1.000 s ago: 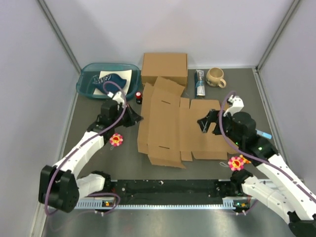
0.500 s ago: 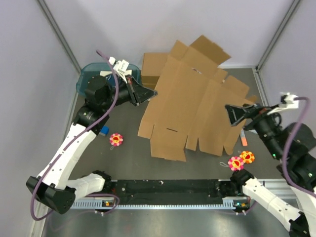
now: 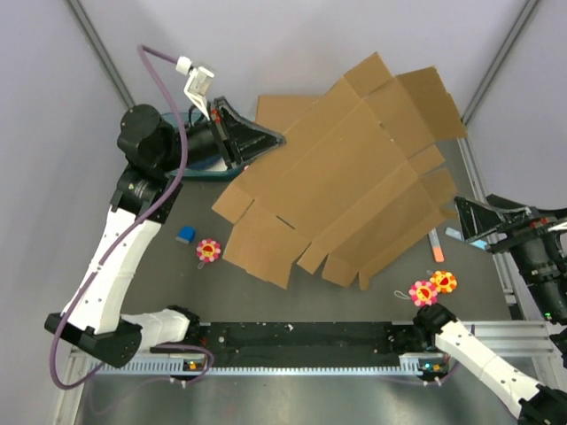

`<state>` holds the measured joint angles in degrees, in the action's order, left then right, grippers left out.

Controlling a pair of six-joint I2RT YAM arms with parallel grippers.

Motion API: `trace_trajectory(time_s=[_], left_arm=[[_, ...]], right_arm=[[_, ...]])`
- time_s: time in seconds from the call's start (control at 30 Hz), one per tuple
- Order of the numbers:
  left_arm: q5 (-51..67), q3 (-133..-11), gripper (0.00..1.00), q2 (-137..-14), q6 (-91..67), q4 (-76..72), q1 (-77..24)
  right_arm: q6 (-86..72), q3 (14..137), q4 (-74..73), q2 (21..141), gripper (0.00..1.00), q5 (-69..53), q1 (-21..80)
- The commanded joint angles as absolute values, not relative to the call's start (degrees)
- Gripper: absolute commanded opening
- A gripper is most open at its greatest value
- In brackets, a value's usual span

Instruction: Fold the paper box

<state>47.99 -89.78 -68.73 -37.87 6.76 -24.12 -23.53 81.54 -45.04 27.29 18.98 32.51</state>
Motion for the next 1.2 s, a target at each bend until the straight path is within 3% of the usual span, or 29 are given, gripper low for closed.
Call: trace_trajectory(time_s=[0.0,0.3,0.53,0.67,0.8,0.83,0.87,0.9,0.97,1.0,1.03,1.07,1.17], left_arm=[[52.5,-98.1,0.00,-72.0,-43.9,2.0,-23.8],[57.0,-100.4,0.00,-71.0,-47.5,1.4,-23.9],[55.4,-97.0,0.00,-74.6,-38.4,13.2,-23.9],[53.0,-94.0,0.00,-82.2,-33.8,14.8,-22.9],[53.0,-98.8,0.01,-92.1,-34.8,11.9,-20.2],[53.0,-100.7,0.05,-94.4,-35.0,11.9,-19.7],[53.0,-104.6,0.29,-98.5,-35.3,11.9,-18.6],[52.9,-106.6,0.43,-100.4,-36.2,12.0,-18.0],[50.7,-111.5,0.59,-104.0,-37.4,12.6,-16.4],[49.2,-112.8,0.77,-104.6,-37.4,13.4,-16.0],[46.1,-114.0,0.79,-104.9,-37.1,14.2,-15.6],[44.0,-115.2,0.97,-104.2,-36.7,15.6,-15.0],[32.9,-113.0,0.99,-99.8,-33.4,18.4,-15.2]], right_arm=[[-22.2,83.3,-48.7,26.1,0.99,20.0,33.0],[-20.4,84.2,-49.4,26.1,0.99,20.3,33.0],[-19.0,84.8,-49.4,27.9,0.99,19.6,33.0],[-18.5,82.5,-49.3,27.9,0.99,20.0,33.0],[-18.3,80.3,-49.3,28.1,0.99,20.2,33.0],[-18.0,79.6,-49.2,28.4,0.99,20.3,33.0],[-17.9,79.3,-49.3,28.5,0.99,20.3,33.0],[-17.7,78.9,-49.3,28.7,0.99,20.5,33.0],[-17.1,78.1,-49.1,29.4,0.99,20.6,33.0],[-16.8,77.8,-49.1,29.5,0.99,20.8,33.0],[-16.4,77.3,-49.0,29.8,0.99,20.7,33.0],[-16.3,77.1,-48.8,30.4,0.99,20.7,33.0],[-16.1,75.6,-47.6,31.1,0.99,20.5,33.0]])
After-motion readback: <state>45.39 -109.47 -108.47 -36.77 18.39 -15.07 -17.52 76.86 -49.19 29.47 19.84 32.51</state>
